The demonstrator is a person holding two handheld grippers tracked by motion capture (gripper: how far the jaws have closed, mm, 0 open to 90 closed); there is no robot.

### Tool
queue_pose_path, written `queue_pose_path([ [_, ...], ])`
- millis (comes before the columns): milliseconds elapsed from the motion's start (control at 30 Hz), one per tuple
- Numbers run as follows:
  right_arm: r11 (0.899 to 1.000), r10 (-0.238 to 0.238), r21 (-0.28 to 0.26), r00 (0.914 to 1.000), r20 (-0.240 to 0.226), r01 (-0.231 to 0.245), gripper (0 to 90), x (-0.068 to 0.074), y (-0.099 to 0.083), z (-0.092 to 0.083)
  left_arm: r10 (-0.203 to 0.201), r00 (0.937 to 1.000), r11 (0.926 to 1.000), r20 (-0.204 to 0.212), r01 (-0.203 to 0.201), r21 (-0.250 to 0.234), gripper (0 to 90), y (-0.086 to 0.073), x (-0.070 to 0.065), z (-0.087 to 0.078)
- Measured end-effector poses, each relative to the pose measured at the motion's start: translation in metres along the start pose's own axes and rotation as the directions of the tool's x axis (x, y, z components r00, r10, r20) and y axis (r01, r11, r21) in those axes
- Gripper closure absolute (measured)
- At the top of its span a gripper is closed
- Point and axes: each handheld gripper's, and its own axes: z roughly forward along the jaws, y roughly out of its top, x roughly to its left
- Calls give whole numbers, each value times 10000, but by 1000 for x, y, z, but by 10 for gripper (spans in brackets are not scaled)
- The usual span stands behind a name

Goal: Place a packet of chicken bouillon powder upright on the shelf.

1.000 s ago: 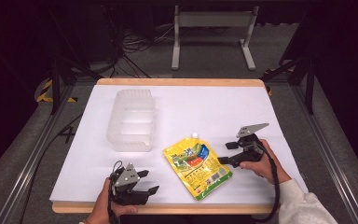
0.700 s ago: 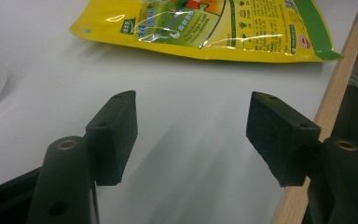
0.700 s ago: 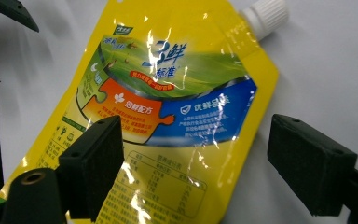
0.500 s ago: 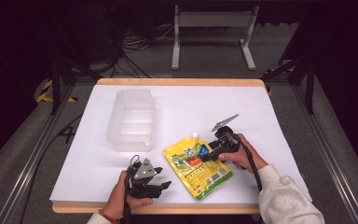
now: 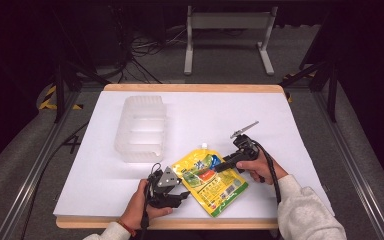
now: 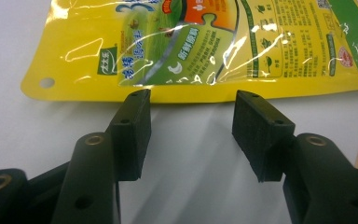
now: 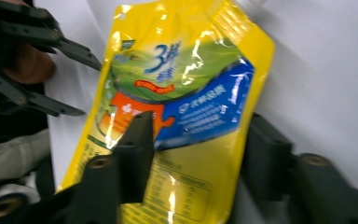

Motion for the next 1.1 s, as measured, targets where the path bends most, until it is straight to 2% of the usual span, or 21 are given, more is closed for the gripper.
queue_pose_path([
  [67, 9996, -271, 130, 9991, 316, 267, 659, 2, 0, 0, -79, 10000, 10000, 38, 79, -21, 474, -1, 1, -1],
  [167, 9986, -492, -185, 9976, 484, 501, 879, 5, -1, -6, -228, 9997, 9997, 47, 229, -120, 458, -2, 3, -1],
  [200, 9971, -635, -400, 9975, 301, 646, 900, 6, -2, -8, -245, 9997, 9996, 45, 245, -102, 444, -2, 4, -2],
  [300, 9877, -1256, -872, 9906, 533, 1299, 900, 18, -6, -17, -400, 9992, 9991, 19, 400, -130, 391, -4, 5, -3],
  [400, 9753, -1582, -1460, 9854, 629, 1659, 900, 29, -13, -28, -617, 9981, 9969, 47, 618, -479, 337, -4, 7, -7],
  [433, 9683, -1724, -1714, 9826, 688, 1819, 900, 33, -15, -32, -725, 9973, 9951, 115, 731, -660, 311, -3, 8, -8],
  [500, 9502, -2017, -2261, 9763, 782, 2144, 900, 44, -21, -43, -1092, 9927, 9885, 511, 1138, -994, 274, -2, 11, -10],
  [567, 9322, -2317, -2617, 9677, 996, 2501, 900, 55, -24, -51, -1127, 9918, 9853, 605, 1195, -1224, 238, 1, 10, -10],
  [600, 9322, -2317, -2617, 9677, 996, 2501, 900, 55, -24, -51, -1127, 9918, 9853, 605, 1195, -1224, 225, 1, 10, -10],
  [633, 9080, -2577, -3063, 9575, 1294, 2858, 900, 67, -29, -58, -1110, 9904, 9830, 820, 1216, -1378, 226, 4, 10, -9],
  [667, 8993, -2731, -3169, 9530, 1314, 3014, 900, 70, -30, -60, -1145, 9894, 9803, 897, 1272, -1514, 236, 7, 9, -9],
  [700, 8993, -2731, -3169, 9530, 1314, 3014, 900, 70, -30, -60, -1068, 9899, 9787, 929, 1211, -1657, 236, 10, 9, -9],
  [733, 8920, -2839, -3245, 9486, 1395, 3147, 900, 73, -31, -61, -1062, 9899, 9770, 943, 1215, -1752, 249, 13, 8, -9],
  [800, 8802, -2873, -3523, 9479, 1377, 3180, 900, 77, -33, -63, -895, 9898, 9705, 1109, 1117, -2138, 300, 19, 6, -11],
  [867, 8710, -2940, -3657, 9444, 1472, 3282, 900, 80, -33, -64, -790, 9922, 9658, 968, 1003, -2390, 373, 24, 4, -13],
  [900, 8679, -2968, -3746, 9453, 1356, 3262, 900, 81, -33, -64, -751, 9920, 9604, 1015, 994, -2602, 430, 26, 4, -16],
  [967, 8595, -2961, -3889, 9433, 1502, 3318, 900, 85, -34, -68, -693, 9901, 9491, 1220, 1031, -2977, 538, 27, 6, -23],
  [1033, 8504, -2959, -4079, 9431, 1516, 3324, 900, 87, -35, -73, -492, 9906, 9385, 1279, 897, -3334, 632, 28, 6, -30],
  [1067, 8444, -3006, -4156, 9411, 1549, 3381, 900, 89, -35, -76, -385, 9915, 9377, 1246, 789, -3383, 673, 29, 5, -33],
  [1100, 8414, -3044, -4170, 9390, 1599, 3438, 900, 90, -36, -77, -193, 9929, 9336, 1174, 599, -3533, 691, 30, 4, -37],
])
